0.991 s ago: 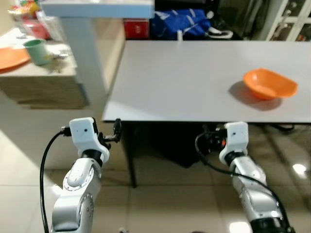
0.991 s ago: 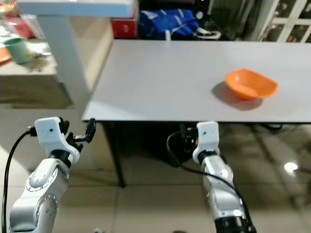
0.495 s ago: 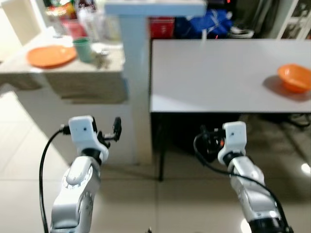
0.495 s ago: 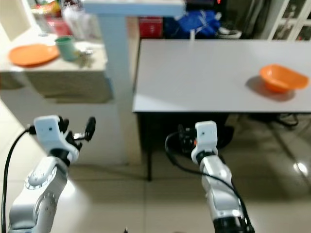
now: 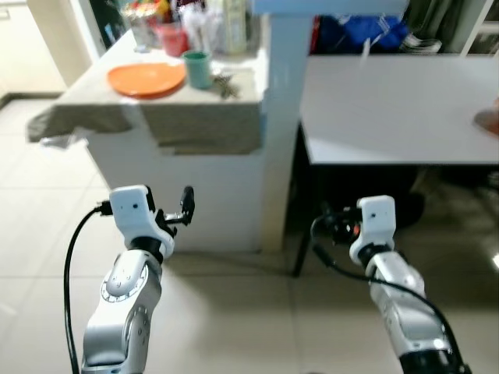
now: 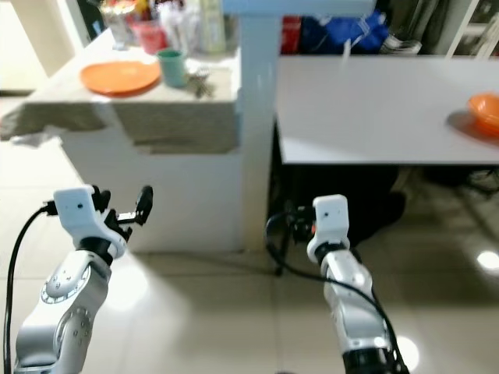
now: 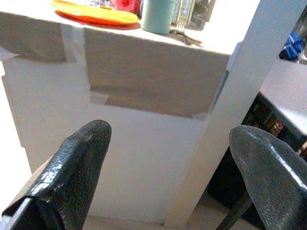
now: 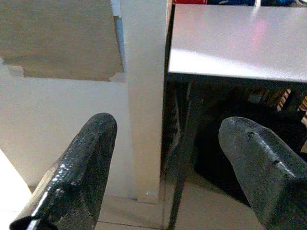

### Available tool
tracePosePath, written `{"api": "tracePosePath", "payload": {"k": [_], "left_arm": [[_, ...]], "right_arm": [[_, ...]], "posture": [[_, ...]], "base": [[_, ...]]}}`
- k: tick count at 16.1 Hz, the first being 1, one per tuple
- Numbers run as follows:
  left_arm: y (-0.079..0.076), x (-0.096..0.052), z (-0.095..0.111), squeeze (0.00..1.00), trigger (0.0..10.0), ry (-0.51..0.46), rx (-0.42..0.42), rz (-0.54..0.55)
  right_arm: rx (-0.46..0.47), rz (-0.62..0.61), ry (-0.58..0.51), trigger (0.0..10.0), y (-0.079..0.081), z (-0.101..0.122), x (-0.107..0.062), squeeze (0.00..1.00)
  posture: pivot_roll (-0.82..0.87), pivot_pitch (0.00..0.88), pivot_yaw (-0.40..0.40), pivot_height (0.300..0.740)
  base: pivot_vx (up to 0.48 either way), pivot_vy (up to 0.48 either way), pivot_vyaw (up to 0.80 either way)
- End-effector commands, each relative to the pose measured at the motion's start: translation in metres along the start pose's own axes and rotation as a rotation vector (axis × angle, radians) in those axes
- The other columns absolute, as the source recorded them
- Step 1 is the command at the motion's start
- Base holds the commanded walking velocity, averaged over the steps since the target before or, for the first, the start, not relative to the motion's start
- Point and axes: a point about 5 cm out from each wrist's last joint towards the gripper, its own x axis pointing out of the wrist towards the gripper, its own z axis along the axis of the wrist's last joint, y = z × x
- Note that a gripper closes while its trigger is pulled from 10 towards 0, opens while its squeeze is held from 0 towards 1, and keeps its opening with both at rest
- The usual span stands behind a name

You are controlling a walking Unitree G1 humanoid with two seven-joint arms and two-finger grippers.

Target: Setting the table

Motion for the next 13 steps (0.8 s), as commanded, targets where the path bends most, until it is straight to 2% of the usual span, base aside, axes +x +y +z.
{"api": "tracePosePath", "payload": {"k": [1,3,7,10,13], "left_arm": [[-0.007,0.002,0.002,0.00,10.0,-0.005,-0.005,-0.025],[-0.007,0.004,0.002,0.00,10.0,0.003,0.013,-0.024],[-0.006,0.004,0.005,0.00,10.0,-0.023,0.043,-0.008],[-0.004,0.004,0.008,0.00,10.0,-0.041,0.071,0.011],[-0.005,0.005,0.011,0.00,10.0,-0.058,0.120,-0.008]], "right_arm": [[-0.006,-0.014,0.000,10.0,-0.006,0.000,-0.002,0.00],[-0.007,-0.010,0.002,10.0,-0.005,0.000,-0.002,0.00],[-0.026,-0.003,-0.006,10.0,-0.003,0.001,-0.002,0.00],[-0.106,0.008,-0.151,10.0,0.002,0.027,0.001,0.00],[-0.149,-0.011,-0.202,10.0,0.003,0.035,0.004,0.00]], "posture": [[-0.16,0.008,0.040,0.740],[-0.16,0.009,0.041,0.740],[-0.16,0.009,0.040,0.740],[-0.16,0.000,0.038,0.740],[-0.15,0.000,0.040,0.740]], "base": [[0.000,0.480,0.00],[0.000,0.480,0.00],[0.067,0.000,0.00],[0.375,0.299,0.00],[0.379,0.294,0.00]]}}
